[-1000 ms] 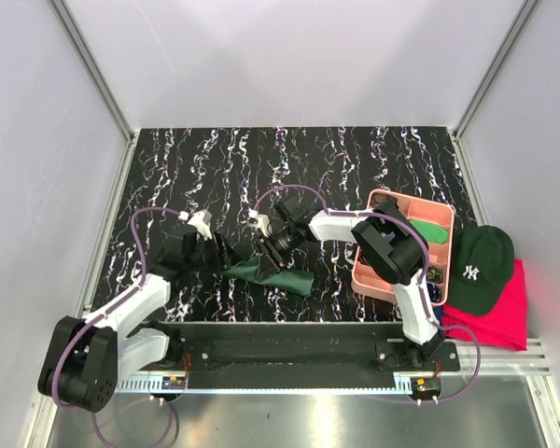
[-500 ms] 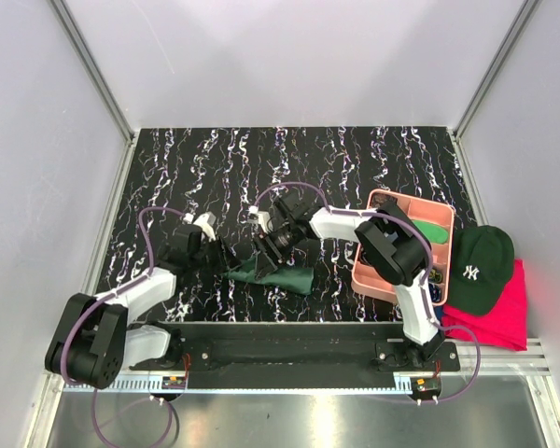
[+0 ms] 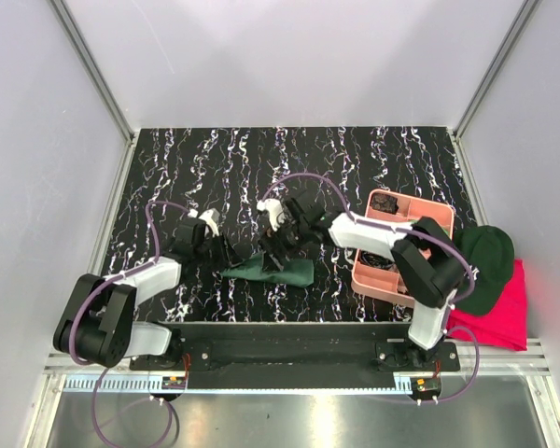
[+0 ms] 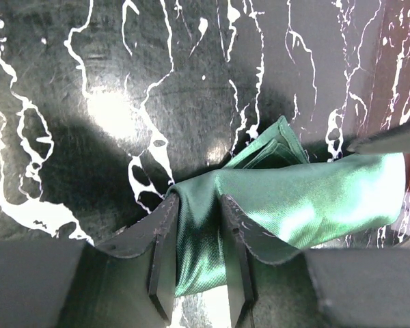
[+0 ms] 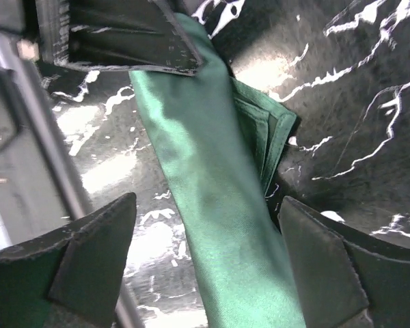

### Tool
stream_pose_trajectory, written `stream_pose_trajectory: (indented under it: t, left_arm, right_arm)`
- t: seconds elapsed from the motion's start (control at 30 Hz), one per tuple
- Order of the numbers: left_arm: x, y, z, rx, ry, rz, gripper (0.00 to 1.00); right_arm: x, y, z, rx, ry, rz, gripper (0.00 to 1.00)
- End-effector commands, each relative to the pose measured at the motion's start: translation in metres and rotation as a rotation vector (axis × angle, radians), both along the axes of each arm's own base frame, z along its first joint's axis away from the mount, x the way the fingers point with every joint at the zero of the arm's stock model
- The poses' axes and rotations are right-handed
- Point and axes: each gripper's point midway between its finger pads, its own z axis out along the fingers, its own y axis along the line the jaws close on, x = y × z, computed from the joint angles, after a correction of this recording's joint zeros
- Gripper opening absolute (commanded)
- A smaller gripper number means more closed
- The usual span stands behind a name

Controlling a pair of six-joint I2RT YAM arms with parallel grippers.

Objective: Fold the napkin, place the utensils inside, and roll it up
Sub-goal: Roll the napkin with the utensil

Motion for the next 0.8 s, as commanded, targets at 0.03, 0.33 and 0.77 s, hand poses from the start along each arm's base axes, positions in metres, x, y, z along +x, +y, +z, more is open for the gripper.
stream_pose_trajectory:
  t: [0.03,0.33,0.77]
  left_arm:
    - [0.011,-0.004,0.007,-0.001,-0.017,-0.028,0.31]
    - [0.011,-0.008,0.004,-0.009,0.008,-0.039,0.32]
    - [0.018,-0.013,0.016,-0.032,-0.016,-0.053,0.44]
  right_arm:
    - [0.003,0.012,0.018,-0.057,-0.407,0.059,0.97]
    - [0.0,0.023,0.001,-0.157,-0.64,0.15,1.0]
    - [-0.001,0.008,-0.051,-0.325,-0.437,0.177,0.8]
